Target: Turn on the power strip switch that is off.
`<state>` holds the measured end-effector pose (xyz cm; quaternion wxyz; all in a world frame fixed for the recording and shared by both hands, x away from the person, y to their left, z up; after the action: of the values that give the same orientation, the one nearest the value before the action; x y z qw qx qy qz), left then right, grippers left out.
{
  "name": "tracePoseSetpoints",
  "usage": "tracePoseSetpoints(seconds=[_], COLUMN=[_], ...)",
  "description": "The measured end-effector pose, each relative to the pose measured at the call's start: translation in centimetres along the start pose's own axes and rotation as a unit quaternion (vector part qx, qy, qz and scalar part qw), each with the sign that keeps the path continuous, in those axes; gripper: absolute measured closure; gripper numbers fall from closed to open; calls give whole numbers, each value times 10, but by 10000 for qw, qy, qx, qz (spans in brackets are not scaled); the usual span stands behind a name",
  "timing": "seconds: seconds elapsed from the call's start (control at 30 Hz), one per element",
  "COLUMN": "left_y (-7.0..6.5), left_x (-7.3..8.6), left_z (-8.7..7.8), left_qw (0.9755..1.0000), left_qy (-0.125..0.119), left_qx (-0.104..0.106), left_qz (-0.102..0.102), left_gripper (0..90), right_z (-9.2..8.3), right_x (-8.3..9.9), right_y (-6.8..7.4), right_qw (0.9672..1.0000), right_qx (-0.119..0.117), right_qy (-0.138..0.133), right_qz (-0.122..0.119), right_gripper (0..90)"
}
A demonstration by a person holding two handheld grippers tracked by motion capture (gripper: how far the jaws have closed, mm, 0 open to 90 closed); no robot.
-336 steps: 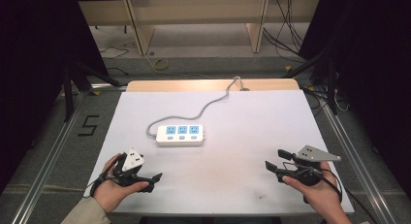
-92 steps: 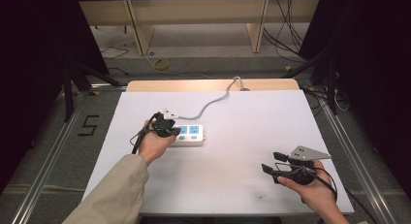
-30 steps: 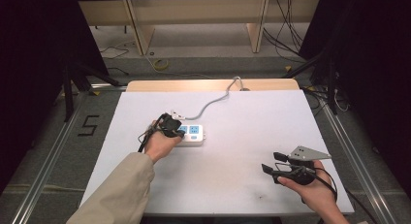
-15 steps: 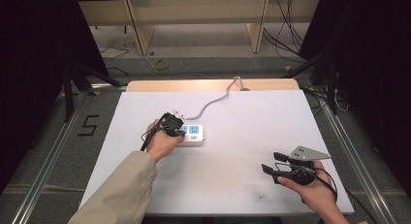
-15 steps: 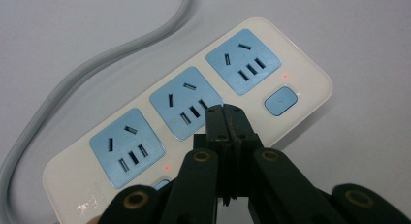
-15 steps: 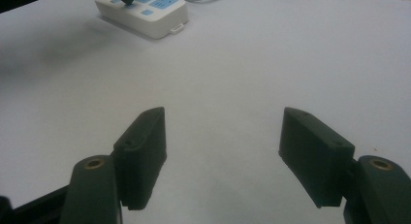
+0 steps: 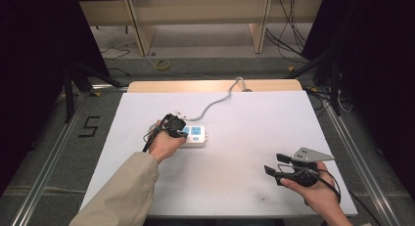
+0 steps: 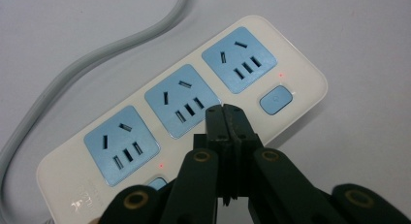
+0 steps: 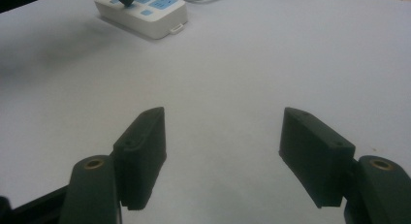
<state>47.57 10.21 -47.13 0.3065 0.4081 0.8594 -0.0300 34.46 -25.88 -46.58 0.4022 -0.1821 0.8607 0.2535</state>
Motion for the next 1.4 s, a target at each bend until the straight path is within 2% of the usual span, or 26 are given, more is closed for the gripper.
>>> tracePoseSetpoints(seconds=[0.27, 0.37, 1.4], left_y=[1, 0, -1], left_x=[0, 0, -3], left_z=[0, 0, 2], left_qw=[10000, 10000, 9998], left_qy=[36, 75, 214], left_qx=[4, -13, -51], left_qz=[-72, -11, -38], left_gripper=[900, 900, 900], right_z=[0, 0, 0], right_x=[0, 0, 0], right_y=[0, 0, 1], right_qw=[10000, 10000, 10000], right_qx=[1, -5, -19], right_qy=[-6, -18, -2], right_qz=[4, 9, 25], right_gripper=[338, 338, 336])
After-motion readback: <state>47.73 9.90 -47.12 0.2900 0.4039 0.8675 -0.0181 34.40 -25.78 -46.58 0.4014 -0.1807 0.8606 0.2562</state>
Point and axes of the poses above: each handheld gripper's, and its own axes: z roughly forward along the jaws, x roughly out of its underside, y roughly to its left, the point moved 3 cm from there along z, roughly forward along the jaws, and after that the axes turned 14 degrees about z, right-handed, at the moved point
